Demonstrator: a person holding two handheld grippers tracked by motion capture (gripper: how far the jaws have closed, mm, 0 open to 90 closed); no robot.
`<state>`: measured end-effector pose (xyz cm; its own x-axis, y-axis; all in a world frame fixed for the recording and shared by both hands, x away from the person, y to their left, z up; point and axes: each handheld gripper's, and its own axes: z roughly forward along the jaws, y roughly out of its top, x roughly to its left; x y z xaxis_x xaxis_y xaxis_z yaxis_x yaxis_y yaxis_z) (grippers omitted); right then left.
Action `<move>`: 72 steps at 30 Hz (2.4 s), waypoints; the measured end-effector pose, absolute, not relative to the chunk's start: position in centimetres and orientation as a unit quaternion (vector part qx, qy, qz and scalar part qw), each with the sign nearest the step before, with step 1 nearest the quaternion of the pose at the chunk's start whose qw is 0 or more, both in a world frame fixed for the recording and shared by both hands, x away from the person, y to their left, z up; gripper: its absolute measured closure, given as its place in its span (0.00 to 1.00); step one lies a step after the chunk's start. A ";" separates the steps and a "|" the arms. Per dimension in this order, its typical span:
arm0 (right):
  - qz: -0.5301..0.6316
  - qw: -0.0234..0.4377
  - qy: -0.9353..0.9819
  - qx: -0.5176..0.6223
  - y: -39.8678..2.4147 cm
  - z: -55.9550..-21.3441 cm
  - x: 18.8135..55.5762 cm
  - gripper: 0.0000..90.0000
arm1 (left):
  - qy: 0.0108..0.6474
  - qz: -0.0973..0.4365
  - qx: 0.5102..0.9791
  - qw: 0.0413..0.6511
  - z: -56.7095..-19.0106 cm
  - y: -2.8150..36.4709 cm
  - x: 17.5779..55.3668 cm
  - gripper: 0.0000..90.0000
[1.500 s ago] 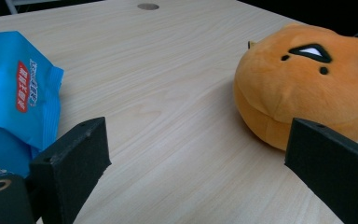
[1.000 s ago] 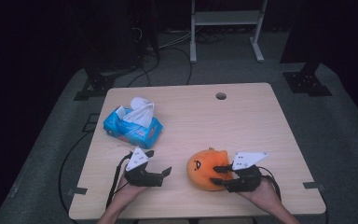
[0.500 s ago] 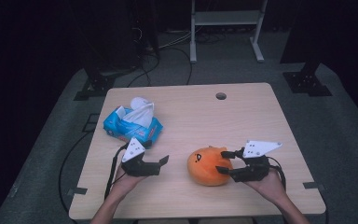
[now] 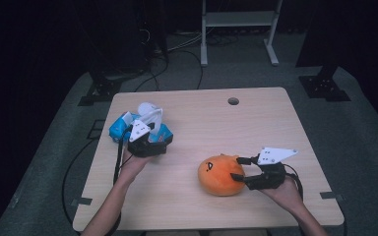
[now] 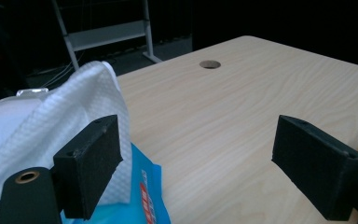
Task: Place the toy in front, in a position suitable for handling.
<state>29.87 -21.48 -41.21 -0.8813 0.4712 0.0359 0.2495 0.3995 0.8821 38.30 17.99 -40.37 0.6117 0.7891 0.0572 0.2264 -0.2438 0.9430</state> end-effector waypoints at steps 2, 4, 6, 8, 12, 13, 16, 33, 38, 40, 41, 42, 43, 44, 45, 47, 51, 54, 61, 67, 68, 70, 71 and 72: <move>0.502 0.109 0.830 0.218 -21.5 -41.3 29.9 0.43 | 0.343 0.276 0.737 0.512 -40.4 18.0 38.7 0.18; 0.502 0.107 0.830 0.218 -21.4 -41.4 29.9 0.43 | 0.345 0.281 0.736 0.510 -40.6 18.1 39.1 0.19; 0.500 0.105 0.831 0.218 -21.4 -41.6 29.9 0.43 | 0.349 0.277 0.733 0.514 -40.7 18.2 39.4 0.23; 0.500 0.105 0.831 0.218 -21.3 -41.7 29.9 0.42 | 0.357 0.283 0.727 0.514 -40.9 18.3 39.7 0.24; 0.500 0.105 0.832 0.216 -21.3 -41.7 30.0 0.42 | 0.368 0.298 0.722 0.504 -41.2 18.5 40.1 0.27; 0.500 0.103 0.832 0.216 -21.3 -41.8 30.0 0.42 | 0.375 0.301 0.720 0.501 -41.5 18.6 40.4 0.29; 0.500 0.100 0.833 0.217 -21.2 -41.9 30.0 0.42 | 0.383 0.304 0.720 0.492 -41.7 18.8 40.8 0.34; 0.501 0.097 0.834 0.212 -21.2 -42.0 30.0 0.42 | 0.409 0.356 0.725 0.425 -42.5 17.7 41.9 0.67; 0.501 0.097 0.834 0.211 -21.2 -42.0 29.9 0.42 | 0.418 0.364 0.717 0.422 -42.5 17.9 42.0 0.88; 0.501 0.096 0.834 0.210 -21.2 -42.0 29.9 0.42 | 0.423 0.365 0.714 0.423 -42.6 18.0 42.0 0.96; 0.501 0.096 0.834 0.210 -21.2 -42.0 29.9 0.42 | 0.427 0.359 0.712 0.427 -42.6 18.2 42.1 0.99; 0.501 0.096 0.834 0.210 -21.2 -42.0 29.9 0.42 | 0.427 0.359 0.712 0.427 -42.6 18.2 42.1 1.00; 0.501 0.096 0.834 0.210 -21.2 -42.0 29.9 0.42 | 0.427 0.355 0.712 0.430 -42.5 18.4 42.1 1.00; 0.501 0.096 0.834 0.210 -21.2 -42.1 29.9 0.42 | 0.426 0.353 0.712 0.432 -42.5 18.4 42.0 1.00; 0.501 0.095 0.834 0.209 -21.2 -42.1 29.9 0.42 | 0.426 0.351 0.711 0.435 -42.5 18.5 42.0 1.00; 0.501 0.095 0.834 0.209 -21.2 -42.1 29.9 0.42 | 0.424 0.345 0.711 0.442 -42.4 18.7 41.8 1.00; 0.501 0.096 0.834 0.209 -21.2 -42.1 29.9 0.42 | 0.418 0.328 0.708 0.465 -42.0 18.9 41.3 1.00; 0.501 0.096 0.834 0.210 -21.2 -42.1 29.9 0.41 | 0.402 0.318 0.712 0.480 -41.5 18.7 40.7 1.00; 0.502 0.096 0.834 0.210 -21.1 -42.1 29.8 0.41 | 0.374 0.300 0.716 0.508 -40.6 17.7 39.4 1.00; 0.502 0.095 0.834 0.210 -21.1 -42.1 29.9 0.41 | 0.356 0.278 0.716 0.532 -39.9 16.8 38.5 1.00; 0.502 0.094 0.834 0.210 -21.2 -42.1 29.9 0.40 | 0.355 0.276 0.714 0.536 -39.8 16.8 38.4 1.00; 0.502 0.094 0.834 0.209 -21.2 -42.2 29.9 0.40 | 0.352 0.269 0.710 0.547 -39.7 16.9 38.2 1.00; 0.502 0.094 0.834 0.209 -21.2 -42.2 29.9 0.40 | 0.351 0.263 0.707 0.554 -39.6 16.8 38.1 1.00; 0.502 0.094 0.834 0.209 -21.2 -42.2 29.9 0.40 | 0.350 0.263 0.706 0.557 -39.5 16.8 38.0 1.00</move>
